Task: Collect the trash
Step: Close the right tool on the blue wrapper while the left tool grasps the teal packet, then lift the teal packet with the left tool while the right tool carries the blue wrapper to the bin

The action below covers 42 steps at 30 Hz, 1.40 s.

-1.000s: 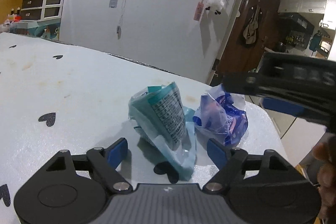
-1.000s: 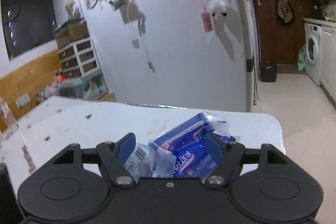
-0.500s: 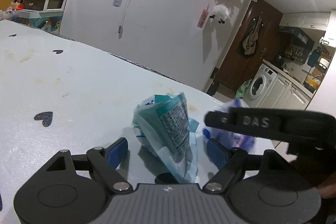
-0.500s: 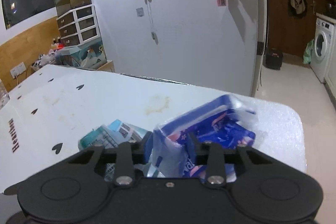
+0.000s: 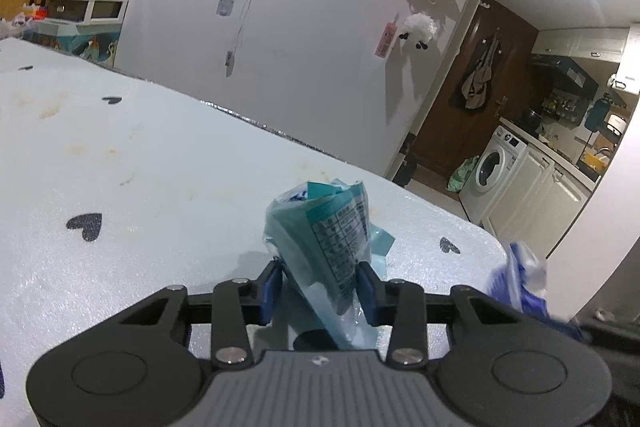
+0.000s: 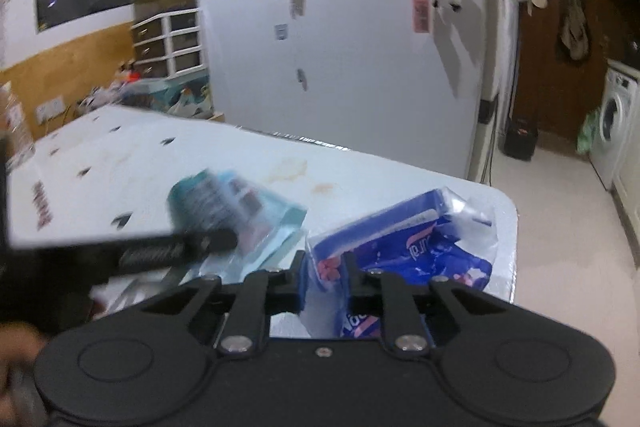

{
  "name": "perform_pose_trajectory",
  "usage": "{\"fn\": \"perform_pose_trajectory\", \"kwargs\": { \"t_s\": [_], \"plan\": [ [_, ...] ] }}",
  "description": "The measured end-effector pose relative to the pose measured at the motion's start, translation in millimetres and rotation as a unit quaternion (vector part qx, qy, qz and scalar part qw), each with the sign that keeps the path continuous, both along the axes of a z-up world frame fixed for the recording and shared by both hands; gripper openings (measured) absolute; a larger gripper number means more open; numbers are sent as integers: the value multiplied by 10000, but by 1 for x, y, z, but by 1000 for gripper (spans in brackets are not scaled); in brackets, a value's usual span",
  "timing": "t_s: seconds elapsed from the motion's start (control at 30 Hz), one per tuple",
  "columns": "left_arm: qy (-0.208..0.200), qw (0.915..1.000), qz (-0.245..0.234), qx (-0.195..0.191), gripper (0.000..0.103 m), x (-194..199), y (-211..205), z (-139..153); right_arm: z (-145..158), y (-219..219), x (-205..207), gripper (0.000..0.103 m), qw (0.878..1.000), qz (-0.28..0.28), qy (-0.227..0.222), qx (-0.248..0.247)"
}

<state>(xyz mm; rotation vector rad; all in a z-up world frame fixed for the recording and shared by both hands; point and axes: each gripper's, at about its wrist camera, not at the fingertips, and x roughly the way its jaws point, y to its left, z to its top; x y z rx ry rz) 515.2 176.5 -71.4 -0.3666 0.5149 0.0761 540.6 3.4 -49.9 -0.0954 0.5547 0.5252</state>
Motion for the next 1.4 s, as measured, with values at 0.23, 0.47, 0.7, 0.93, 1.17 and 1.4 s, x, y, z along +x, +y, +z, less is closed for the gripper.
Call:
{"fn": "perform_pose_trajectory", "kwargs": {
  "t_s": [0.23, 0.47, 0.7, 0.93, 1.17, 1.4],
  "plan": [
    [-24, 10000, -48, 56, 40, -3, -3, 2, 12, -13, -69, 18, 9949, 895, -265, -373],
    [-47, 9998, -139, 114, 38, -5, -6, 3, 15, -22, -139, 18, 9735, 2054, -342, -949],
    [-68, 9997, -164, 153, 35, -8, -10, 4, 14, -35, -180, 38, 9636, 2425, -356, -1067],
    [-121, 9994, -230, 226, 33, -10, -14, 6, 20, -65, -191, 100, 9966, 500, -150, 635],
    [-192, 9993, -259, 195, 28, -17, -13, 10, 8, -47, -161, 99, 9885, -589, 845, 1105],
    [-209, 9991, -262, 278, 26, -22, -14, 15, -15, -34, -149, 59, 9884, -678, 1168, 689]
  ]
}}
